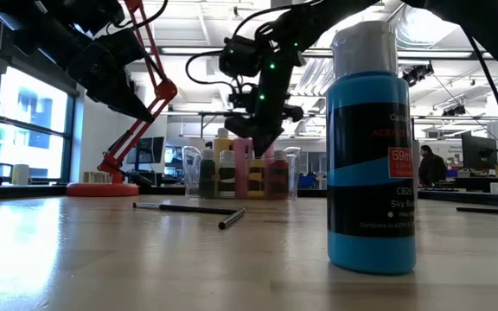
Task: Pick & Place Paint Supplies
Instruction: Put the small yellow paint bottle into the transparent bin
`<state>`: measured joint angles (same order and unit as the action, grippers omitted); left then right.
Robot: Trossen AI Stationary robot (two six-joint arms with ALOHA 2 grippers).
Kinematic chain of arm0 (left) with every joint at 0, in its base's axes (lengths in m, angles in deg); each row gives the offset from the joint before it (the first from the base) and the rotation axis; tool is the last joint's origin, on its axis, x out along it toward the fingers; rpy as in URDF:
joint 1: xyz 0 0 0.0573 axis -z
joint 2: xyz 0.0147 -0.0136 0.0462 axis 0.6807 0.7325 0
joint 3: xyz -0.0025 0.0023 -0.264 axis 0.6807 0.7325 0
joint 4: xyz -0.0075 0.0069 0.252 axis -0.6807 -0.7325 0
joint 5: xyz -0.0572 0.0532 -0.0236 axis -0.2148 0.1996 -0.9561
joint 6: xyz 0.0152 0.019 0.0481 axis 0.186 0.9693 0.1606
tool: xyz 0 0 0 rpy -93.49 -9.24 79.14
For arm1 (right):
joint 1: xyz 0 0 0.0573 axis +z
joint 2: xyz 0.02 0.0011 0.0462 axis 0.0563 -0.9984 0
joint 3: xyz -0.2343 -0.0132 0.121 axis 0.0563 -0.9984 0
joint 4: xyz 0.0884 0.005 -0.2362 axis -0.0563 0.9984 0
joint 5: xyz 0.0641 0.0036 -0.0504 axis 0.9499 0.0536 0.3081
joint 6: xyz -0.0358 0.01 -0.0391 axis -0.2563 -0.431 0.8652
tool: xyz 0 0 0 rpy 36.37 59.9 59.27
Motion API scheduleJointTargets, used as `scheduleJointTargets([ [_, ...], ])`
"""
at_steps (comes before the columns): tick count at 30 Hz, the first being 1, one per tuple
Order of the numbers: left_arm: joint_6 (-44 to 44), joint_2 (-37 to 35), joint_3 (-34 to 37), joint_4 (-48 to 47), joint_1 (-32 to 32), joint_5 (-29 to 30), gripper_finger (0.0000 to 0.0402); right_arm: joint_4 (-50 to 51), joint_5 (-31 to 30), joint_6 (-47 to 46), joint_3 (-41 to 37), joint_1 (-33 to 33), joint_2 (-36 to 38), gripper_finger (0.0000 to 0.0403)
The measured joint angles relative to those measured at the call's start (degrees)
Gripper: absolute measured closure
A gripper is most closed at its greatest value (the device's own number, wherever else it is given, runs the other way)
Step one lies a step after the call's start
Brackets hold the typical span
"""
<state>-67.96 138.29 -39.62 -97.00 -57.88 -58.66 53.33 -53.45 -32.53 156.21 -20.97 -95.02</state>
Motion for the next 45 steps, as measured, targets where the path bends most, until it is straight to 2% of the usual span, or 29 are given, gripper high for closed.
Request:
scheduleJointTargets([
  [16,0.0,0.0,0.0,0.0,0.0,0.0,0.03,1.0,0.8,0.1,0.0,-0.3,0.0,0.04],
  [22,0.0,0.0,0.0,0.0,0.0,0.0,0.03,0.9,6.4,0.1,0.0,-0.2,0.2,0.04],
  [31,0.0,0.0,0.0,-0.7,0.0,0.0,0.03,-0.5,7.1,0.3,0.0,0.7,1.7,0.0401],
  [36,0.0,0.0,0.0,-0.9,0.0,0.0,0.03,-5.3,13.0,0.5,0.0,0.7,1.7,0.0401],
  [40,0.0,0.0,0.0,-0.9,0.0,0.0,0.03,-6.3,9.6,0.5,0.0,0.7,1.1,0.0401],
  [45,0.0,0.0,0.0,-0.8,0.0,0.0,0.03,-6.4,9.2,-0.8,0.0,0.2,1.1,0.0401],
])
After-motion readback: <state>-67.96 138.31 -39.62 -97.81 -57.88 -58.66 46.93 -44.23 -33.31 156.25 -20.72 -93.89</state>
